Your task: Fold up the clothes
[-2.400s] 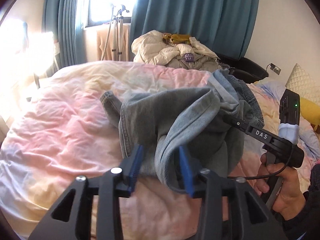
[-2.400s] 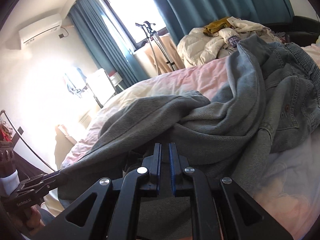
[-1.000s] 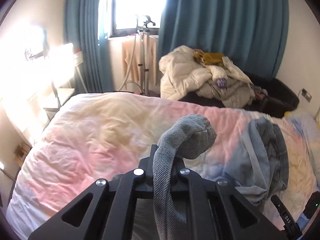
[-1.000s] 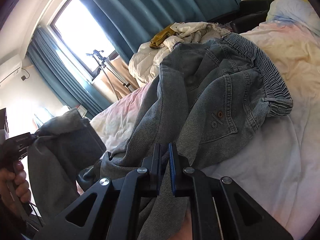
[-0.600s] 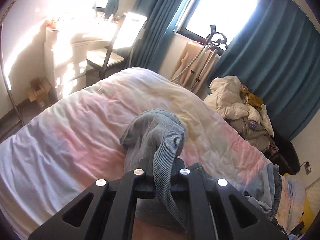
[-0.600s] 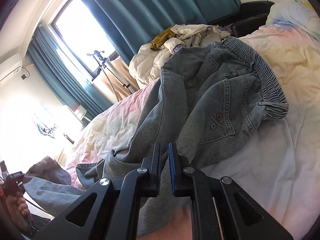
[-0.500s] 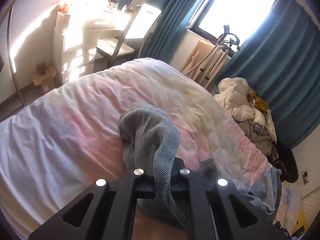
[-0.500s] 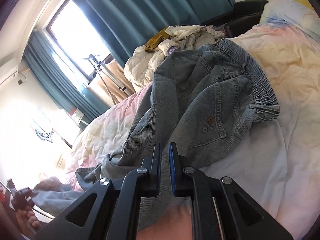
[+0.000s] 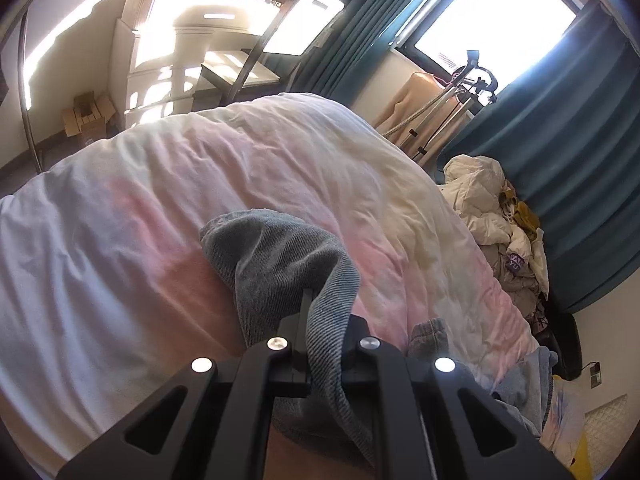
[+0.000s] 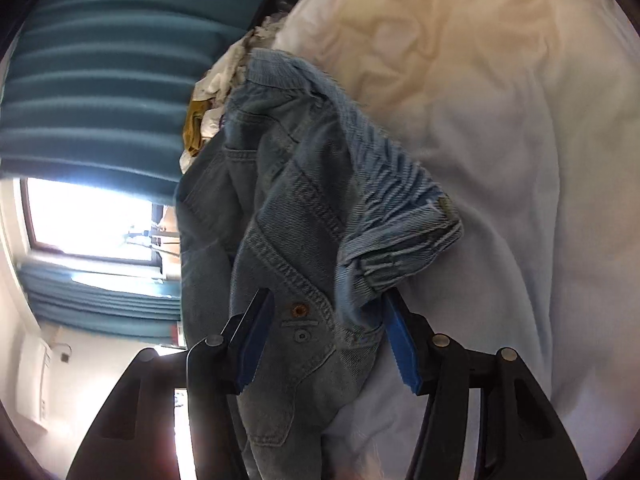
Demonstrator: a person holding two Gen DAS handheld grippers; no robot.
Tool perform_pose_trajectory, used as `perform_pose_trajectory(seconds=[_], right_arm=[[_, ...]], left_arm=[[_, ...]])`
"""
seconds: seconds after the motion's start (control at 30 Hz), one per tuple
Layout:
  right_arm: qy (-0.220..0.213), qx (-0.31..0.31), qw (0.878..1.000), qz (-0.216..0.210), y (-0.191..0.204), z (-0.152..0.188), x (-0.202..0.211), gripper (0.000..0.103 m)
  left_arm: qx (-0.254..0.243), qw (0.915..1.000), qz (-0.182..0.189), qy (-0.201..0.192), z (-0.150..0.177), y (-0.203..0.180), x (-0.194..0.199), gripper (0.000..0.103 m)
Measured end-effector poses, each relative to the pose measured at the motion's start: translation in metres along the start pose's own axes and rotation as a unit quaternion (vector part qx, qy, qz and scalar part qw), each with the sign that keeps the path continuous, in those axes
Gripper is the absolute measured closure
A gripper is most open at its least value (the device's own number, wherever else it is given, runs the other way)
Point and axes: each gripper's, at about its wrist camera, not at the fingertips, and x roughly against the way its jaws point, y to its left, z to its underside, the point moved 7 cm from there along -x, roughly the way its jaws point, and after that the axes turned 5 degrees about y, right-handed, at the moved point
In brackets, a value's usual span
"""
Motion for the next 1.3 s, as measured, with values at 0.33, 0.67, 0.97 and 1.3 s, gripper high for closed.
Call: perform_pose_trajectory(seconds=[0.33, 0.67, 0.97, 1.3], right_arm=[[-0.1, 0.066, 0.993, 0.007, 0.023, -0.043, 0.02, 0.088], [-0.298, 0.049, 0.953, -0.012, 0.005, -0.088, 0.153, 0.09], [-0.261, 0.008, 0.965, 0.041, -0.05, -0.088, 0.126, 0.09], [-0.286, 0.057, 0.956, -0.043, 0.001, -0.067, 0.169, 0.09]], left_arm=[[0.024, 0.9993, 0.02, -0.021, -0.008, -0.006, -0.006, 0.096], [0.068, 0.9843, 0.161, -0.027, -0.014, -0.015, 0.018, 0.096], [-0.013, 0.9879, 0.152, -0.03, -0.07, -0.12, 0.02, 0.097], [-0.02, 0.9808, 0.18, -0.072, -0.091, -0.103, 0.065, 0.097]])
